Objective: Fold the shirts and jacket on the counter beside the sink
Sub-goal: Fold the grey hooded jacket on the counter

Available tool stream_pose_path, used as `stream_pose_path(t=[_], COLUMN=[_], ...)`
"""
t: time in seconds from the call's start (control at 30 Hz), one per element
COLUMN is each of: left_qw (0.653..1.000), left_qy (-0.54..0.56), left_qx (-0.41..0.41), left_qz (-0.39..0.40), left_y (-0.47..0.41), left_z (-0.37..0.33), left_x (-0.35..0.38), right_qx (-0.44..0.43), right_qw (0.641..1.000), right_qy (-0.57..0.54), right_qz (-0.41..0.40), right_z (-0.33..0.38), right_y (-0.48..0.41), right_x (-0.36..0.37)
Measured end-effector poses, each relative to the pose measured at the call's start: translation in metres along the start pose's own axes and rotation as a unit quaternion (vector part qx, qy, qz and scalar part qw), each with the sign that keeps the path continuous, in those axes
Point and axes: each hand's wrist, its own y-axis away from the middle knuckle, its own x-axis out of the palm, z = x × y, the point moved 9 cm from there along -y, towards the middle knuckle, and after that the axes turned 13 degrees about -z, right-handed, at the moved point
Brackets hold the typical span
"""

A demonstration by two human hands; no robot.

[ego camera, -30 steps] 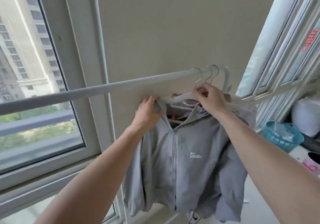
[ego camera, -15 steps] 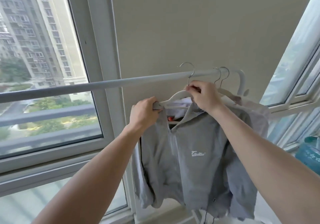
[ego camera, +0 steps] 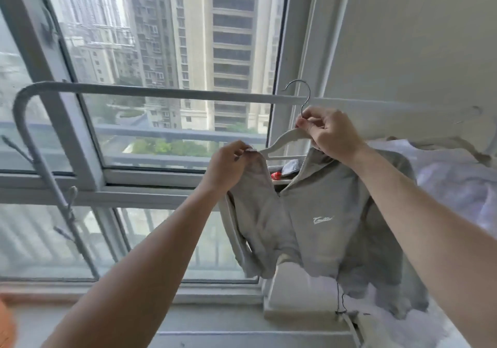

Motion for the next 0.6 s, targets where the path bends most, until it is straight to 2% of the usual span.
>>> stream_pose_path(t=[0.13, 0.23, 0.3, 0.37, 0.43, 0.5, 0.6], left_qw=[0.999, 0.988, 0.978, 0.957, 0.927, 0.903, 0.878], left_qy=[-0.016, -0.052, -0.038, -0.014, -0.058, -0.120, -0.151], left_qx=[-0.043, -0.127, -0.175, -0.238, -0.311, -0.373, -0.430], left_qz=[-0.026, -0.072, -0.108, -0.162, -0.200, -0.179, -0.148], left_y=[0.046, 0.085, 0.109, 0.132, 0.157, 0.179, 0.210], left_z=[0.051, 0.097, 0.122, 0.146, 0.178, 0.208, 0.247], left_x=[-0.119, -0.218, -0.278, -0.343, -0.410, -0.459, -0.536], right_qx=[-0.010, -0.035, -0.041, -0.052, -0.077, -0.091, -0.123], right_qw=[0.992, 0.976, 0.959, 0.938, 0.916, 0.900, 0.881], right_qy=[-0.049, -0.069, -0.104, -0.140, -0.162, -0.177, -0.196], right_qz=[0.119, 0.203, 0.259, 0.313, 0.358, 0.387, 0.413], right_z=[0.078, 0.148, 0.191, 0.238, 0.289, 0.330, 0.400], right_y=[0.033, 0.062, 0.084, 0.107, 0.129, 0.148, 0.171], right_x=[0.104, 0.188, 0.239, 0.286, 0.336, 0.379, 0.445])
